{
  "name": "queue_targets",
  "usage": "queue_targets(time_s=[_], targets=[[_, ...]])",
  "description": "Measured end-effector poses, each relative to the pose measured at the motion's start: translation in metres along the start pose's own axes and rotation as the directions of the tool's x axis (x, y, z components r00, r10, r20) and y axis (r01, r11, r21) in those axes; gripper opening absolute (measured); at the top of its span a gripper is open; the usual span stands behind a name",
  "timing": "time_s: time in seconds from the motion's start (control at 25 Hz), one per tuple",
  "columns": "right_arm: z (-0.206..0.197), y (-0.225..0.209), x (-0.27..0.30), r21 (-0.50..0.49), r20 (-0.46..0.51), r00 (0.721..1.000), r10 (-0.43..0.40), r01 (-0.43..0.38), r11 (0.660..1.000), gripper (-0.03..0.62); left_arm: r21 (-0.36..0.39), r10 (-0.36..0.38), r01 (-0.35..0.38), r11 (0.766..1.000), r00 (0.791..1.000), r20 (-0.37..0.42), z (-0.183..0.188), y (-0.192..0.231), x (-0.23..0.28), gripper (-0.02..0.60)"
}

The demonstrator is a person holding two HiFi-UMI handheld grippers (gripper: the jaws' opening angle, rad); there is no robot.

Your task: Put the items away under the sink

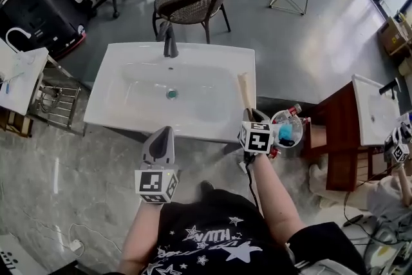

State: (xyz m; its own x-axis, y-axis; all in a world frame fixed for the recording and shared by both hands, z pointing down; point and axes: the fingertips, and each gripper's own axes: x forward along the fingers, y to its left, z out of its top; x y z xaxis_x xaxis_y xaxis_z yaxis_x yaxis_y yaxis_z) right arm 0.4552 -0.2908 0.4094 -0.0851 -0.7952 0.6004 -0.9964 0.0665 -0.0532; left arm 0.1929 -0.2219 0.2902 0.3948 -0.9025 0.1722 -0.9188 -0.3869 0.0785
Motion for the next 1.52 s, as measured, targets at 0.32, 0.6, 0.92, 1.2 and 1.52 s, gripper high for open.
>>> queue_targets(time_s=[0.32,0.6,0.92,1.2,1.52], targets=[[0.004,0.07,-0.037,-0.02,0.065,0.992,0.104,-0.103,0.994,0.035,-0.01,0.016,-0.016,1.0,1.0,0.017,-0.003,0.018,-0.052,0.009],[-0.012,0.182,-0.085,-0.075,0.096,0.956,0.277,-0.271,0.96,0.035,-0.031,0.093,-0.092,0.995,0.995,0.03,-0.005,0.059,-0.138,0.009],[-0.074,0.305,-0.139,-0.18,0.031,0.884,0.466,-0.453,0.873,0.035,-0.083,0.162,-0.16,0.984,0.986,0.026,-0.023,0.096,-0.23,0.009],[-0.139,0.363,-0.182,-0.198,-0.037,0.876,0.481,-0.478,0.856,0.035,-0.091,0.206,-0.203,0.975,0.978,0.03,-0.045,0.122,-0.313,0.009],[-0.202,0.367,-0.222,-0.102,-0.051,0.913,0.404,-0.407,0.908,0.035,-0.13,0.172,-0.173,0.976,0.985,-0.016,-0.084,0.128,-0.378,0.009]])
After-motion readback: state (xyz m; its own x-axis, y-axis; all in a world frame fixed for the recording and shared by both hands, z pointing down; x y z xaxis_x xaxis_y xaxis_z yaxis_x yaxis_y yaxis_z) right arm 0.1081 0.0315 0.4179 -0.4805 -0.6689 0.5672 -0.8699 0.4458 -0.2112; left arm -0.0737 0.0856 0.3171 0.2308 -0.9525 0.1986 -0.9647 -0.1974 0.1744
